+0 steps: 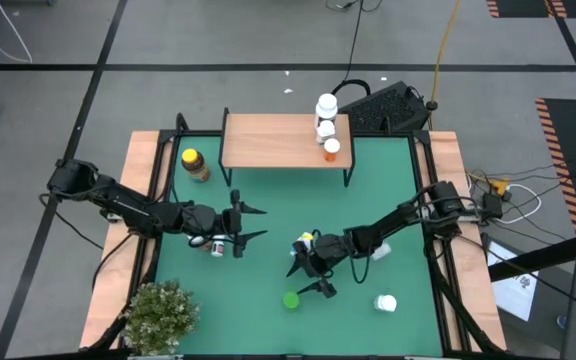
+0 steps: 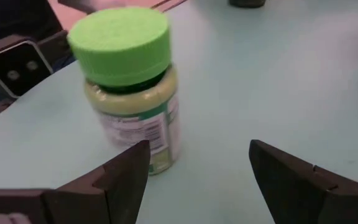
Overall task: Pick and place medicine bottles onto shelf by color
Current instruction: Put the green medicine bottle on the shelf
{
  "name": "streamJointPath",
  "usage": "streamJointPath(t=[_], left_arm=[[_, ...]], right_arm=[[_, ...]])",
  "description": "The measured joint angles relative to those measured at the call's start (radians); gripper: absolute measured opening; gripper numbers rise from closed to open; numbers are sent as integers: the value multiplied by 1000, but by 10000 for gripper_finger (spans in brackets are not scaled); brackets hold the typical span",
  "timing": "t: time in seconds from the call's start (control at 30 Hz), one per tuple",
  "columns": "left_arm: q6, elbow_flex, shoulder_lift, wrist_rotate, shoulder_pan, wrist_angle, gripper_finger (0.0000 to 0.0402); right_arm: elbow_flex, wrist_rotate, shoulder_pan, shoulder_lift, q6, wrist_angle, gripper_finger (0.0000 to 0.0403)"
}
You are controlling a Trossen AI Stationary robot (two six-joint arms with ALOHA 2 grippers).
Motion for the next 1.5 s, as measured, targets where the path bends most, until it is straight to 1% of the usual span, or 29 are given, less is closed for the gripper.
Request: streamJointPath(t=[0.07,0.23,0.33,0.47,0.53,0.63,0.73,0.87,1.0,1.03,1.13,1.2,1.3,1.43,1.5], left_arm=[[0,0,0,0,0,-1,246],[-25,0,0,0,0,-22,246],[-36,0,0,-1,0,-31,246],[-42,0,0,-1,0,-32,246],[-49,0,0,-1,0,-32,246],[-67,0,0,-1,0,-32,246],[-90,0,0,-1,0,-33,246],[-108,0,0,-1,0,-40,246],[-138,0,0,-2,-3,-49,246],[-145,0,0,-2,-4,-55,246],[-156,0,0,-4,-13,-60,246],[-155,0,0,-4,-19,-61,246],[-124,0,0,-4,-20,-59,246],[-73,0,0,-4,-4,-44,246],[-49,0,0,-5,10,-27,246]], right_arm=[[1,5,-5,-2,-11,7,267],[1,-1,2,-5,42,10,267],[1,-6,6,-5,37,34,267],[1,-54,6,-5,37,76,267],[1,-55,6,-6,16,107,267],[1,-60,2,-7,-4,109,267],[1,-111,-11,-6,4,107,267],[1,-139,-21,-6,-1,107,267],[1,-246,-23,-6,14,113,267],[1,-259,-24,-6,19,115,267],[1,-260,-37,-12,29,111,267],[1,-259,-50,-25,67,112,267],[1,-261,-58,-41,109,118,267],[1,-260,-25,-41,110,123,267],[1,-236,-5,-41,92,122,267]])
